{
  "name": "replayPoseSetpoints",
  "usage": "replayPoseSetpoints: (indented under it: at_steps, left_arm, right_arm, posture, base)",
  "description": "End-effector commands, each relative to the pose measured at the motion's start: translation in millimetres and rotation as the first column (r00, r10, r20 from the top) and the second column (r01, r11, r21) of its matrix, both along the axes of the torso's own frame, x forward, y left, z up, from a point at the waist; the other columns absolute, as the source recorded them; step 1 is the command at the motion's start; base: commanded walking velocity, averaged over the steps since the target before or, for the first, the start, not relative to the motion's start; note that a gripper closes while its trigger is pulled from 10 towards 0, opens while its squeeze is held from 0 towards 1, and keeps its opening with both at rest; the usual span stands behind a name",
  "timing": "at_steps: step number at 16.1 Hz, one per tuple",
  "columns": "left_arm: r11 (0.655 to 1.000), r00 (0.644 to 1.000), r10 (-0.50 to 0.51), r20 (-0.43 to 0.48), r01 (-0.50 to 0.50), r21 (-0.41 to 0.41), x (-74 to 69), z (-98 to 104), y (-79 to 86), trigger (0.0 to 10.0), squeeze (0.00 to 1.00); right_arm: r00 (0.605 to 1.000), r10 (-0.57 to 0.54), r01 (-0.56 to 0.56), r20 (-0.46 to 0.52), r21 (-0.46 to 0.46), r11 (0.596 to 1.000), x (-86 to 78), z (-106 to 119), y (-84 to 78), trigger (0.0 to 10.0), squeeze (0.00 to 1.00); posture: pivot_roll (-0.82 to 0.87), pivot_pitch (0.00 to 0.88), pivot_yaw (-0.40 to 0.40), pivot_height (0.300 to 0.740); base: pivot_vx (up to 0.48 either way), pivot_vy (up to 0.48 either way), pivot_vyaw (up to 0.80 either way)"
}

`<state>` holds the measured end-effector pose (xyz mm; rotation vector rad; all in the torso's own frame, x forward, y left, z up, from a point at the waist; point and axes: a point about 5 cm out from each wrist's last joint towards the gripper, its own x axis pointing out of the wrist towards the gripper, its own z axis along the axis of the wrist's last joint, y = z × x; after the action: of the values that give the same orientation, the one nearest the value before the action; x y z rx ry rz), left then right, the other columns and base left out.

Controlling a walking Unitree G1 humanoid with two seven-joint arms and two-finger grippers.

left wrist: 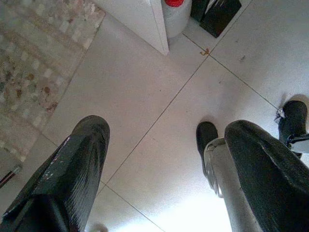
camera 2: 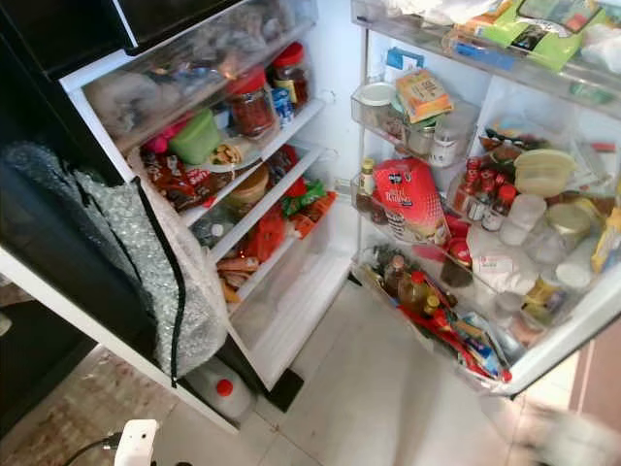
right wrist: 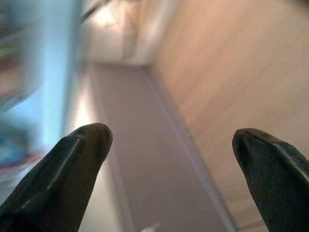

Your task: Restocking fridge

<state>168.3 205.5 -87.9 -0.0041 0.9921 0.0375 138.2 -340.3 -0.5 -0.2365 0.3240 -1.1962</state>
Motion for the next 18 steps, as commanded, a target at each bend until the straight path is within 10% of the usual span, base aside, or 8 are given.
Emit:
replayPoseSetpoints:
  at_steps: [1, 6, 18]
  left_arm:
    - [1.000, 1.000, 0.007, -0.026, -0.007, 0.014, -7.1, -2.5, 4.2, 10.0, 0.00]
    - [1.000, 1.000, 0.024, -0.010, -0.024, -0.002, -4.1, -1.4, 2.8, 10.0, 0.00]
    - [0.999, 0.999, 0.034, -0.002, -0.034, -0.008, -3.2, -0.9, 3.1, 10.0, 0.00]
  right_arm:
    - [0.996, -0.086, 0.087, 0.025, -0.040, 0.995, -10.3, 10.2, -13.7, 10.0, 0.00]
    - [0.979, -0.147, 0.166, 0.144, -0.130, 0.978, 7.6, 52.4, -33.4, 10.0, 0.00]
    - [0.973, 0.057, -0.029, 0.225, -0.126, 0.992, 50.3, 74.7, -2.6, 10.0, 0.00]
  posture:
    - [-0.12, 0.000, 0.136, 0.740]
    - [-0.12, 0.038, 0.122, 0.740]
    - [-0.11, 0.054, 0.122, 0.740]
  base:
    - [0.000, 0.000, 0.00]
    - [0.000, 0.000, 0.00]
    - [0.000, 0.000, 0.00]
